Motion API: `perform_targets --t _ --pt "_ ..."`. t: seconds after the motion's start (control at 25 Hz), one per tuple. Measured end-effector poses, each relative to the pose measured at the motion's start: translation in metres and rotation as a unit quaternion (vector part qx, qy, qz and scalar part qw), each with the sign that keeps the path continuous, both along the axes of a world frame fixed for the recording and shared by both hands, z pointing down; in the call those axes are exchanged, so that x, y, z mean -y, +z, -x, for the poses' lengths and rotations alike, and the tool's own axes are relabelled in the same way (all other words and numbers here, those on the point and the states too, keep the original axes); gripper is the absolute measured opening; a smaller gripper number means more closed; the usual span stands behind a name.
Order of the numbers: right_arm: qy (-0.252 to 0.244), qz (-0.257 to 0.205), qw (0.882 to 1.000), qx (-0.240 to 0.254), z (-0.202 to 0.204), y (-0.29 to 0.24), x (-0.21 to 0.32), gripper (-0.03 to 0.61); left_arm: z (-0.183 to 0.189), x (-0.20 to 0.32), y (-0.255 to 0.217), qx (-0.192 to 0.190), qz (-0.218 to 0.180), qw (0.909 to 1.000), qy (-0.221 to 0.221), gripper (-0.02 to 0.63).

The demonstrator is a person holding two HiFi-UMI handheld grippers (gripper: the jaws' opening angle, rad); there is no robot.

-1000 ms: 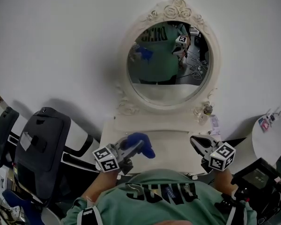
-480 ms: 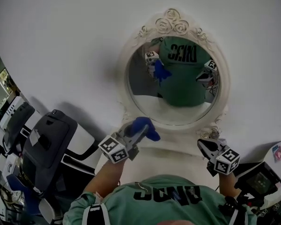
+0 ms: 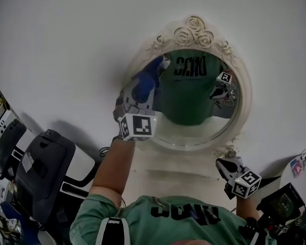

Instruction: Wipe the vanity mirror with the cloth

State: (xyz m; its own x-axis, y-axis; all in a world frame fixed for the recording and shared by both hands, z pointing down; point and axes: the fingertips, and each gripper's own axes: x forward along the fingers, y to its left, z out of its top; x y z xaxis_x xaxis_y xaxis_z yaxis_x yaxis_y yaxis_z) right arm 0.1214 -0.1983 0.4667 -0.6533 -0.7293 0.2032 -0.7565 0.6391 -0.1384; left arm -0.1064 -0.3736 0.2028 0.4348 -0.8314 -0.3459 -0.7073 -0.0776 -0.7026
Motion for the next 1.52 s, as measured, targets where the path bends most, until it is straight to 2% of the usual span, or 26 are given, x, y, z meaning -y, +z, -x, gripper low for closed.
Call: perform_targets --t 0.08,0.2,0.56,0.84,1.16,1.52 --pt "0.013 0.005 1.000 0.001 -0.013 0.001 -0.002 0.012 -0.012 0.013 -0.001 0.026 -0.012 0.9990 -0.034 0.087" --pt "0.024 0.011 1.000 0.003 -0.028 0.005 -0.003 0.012 -0.024 0.027 -0.002 0.036 -0.012 0.9968 -0.070 0.087" --pt "0.029 0.013 0.999 0.024 -0.048 0.016 -0.004 0.012 -0.043 0.034 -0.028 0.010 -0.009 0.9947 -0.102 0.087" --pt "0.031 0.015 0.999 0.031 -0.056 0.022 -0.001 0.012 -0.070 0.029 -0.046 0.030 -0.022 0.9936 -0.107 0.084" --pt "0.036 0.017 0.999 0.033 -0.063 0.024 0.001 0.012 -0.118 0.021 -0.065 0.056 -0.042 0.9938 -0.087 0.083" --pt "0.047 0.024 0.998 0.036 -0.072 0.029 0.004 0.012 -0.192 0.008 -0.058 0.133 -0.065 0.9868 -0.065 0.080"
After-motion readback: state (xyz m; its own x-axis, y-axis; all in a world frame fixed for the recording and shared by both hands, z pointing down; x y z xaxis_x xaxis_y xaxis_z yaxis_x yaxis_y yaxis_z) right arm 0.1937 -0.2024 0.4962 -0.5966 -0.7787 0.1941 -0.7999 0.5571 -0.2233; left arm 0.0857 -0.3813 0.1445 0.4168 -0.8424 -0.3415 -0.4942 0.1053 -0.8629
